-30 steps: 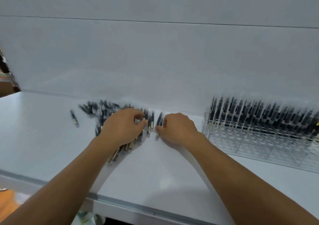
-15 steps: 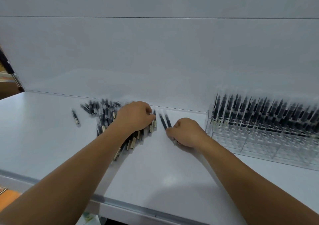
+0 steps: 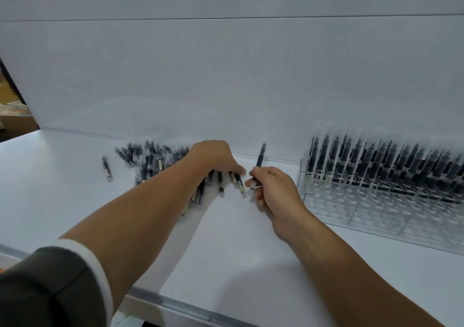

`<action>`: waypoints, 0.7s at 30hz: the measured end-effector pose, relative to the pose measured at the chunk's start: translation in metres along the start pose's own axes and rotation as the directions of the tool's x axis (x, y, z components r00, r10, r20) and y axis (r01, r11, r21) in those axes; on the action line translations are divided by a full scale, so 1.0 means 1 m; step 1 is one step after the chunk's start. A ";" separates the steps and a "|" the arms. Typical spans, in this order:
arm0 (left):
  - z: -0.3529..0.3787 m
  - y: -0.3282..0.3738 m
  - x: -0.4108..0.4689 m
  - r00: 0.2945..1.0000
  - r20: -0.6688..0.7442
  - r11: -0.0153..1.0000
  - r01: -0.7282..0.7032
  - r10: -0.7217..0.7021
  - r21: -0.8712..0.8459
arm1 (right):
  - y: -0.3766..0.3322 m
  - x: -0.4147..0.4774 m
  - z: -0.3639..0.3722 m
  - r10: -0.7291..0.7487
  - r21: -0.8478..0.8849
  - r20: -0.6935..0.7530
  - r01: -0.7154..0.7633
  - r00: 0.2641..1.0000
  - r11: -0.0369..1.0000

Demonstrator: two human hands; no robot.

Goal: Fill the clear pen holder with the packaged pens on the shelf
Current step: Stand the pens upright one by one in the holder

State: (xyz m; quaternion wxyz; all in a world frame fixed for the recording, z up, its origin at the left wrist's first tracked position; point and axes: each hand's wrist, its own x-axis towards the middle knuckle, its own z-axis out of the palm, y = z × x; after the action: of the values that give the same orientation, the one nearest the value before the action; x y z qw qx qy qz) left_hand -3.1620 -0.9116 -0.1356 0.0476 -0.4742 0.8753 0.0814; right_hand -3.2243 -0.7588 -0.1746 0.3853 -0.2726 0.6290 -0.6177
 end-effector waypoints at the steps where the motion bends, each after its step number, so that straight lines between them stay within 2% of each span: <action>1: 0.000 0.002 0.001 1.000 0.027 1.000 0.007 -0.007 -0.025 | 0.000 0.000 0.000 0.002 0.005 0.001 -0.002 1.000 1.000; 11: -0.012 0.004 0.009 0.965 0.254 0.988 0.103 -0.070 -0.119 | -0.002 0.001 -0.001 0.004 0.007 0.015 -0.004 1.000 1.000; 16: -0.010 0.002 0.005 0.971 0.231 0.971 0.105 -0.054 -0.213 | -0.002 0.000 -0.001 -0.009 0.007 0.021 0.009 1.000 1.000; 21: -0.009 0.000 -0.004 0.990 0.135 0.943 0.088 -0.046 -0.321 | -0.005 -0.002 0.002 -0.082 -0.023 0.021 0.083 0.996 0.996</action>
State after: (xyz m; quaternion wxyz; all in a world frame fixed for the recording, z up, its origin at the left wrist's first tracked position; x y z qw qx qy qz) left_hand -3.1605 -0.9101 -0.1263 0.0262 -0.4989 0.8284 0.2532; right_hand -3.2220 -0.7587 -0.1696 0.3625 -0.3089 0.6206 -0.6229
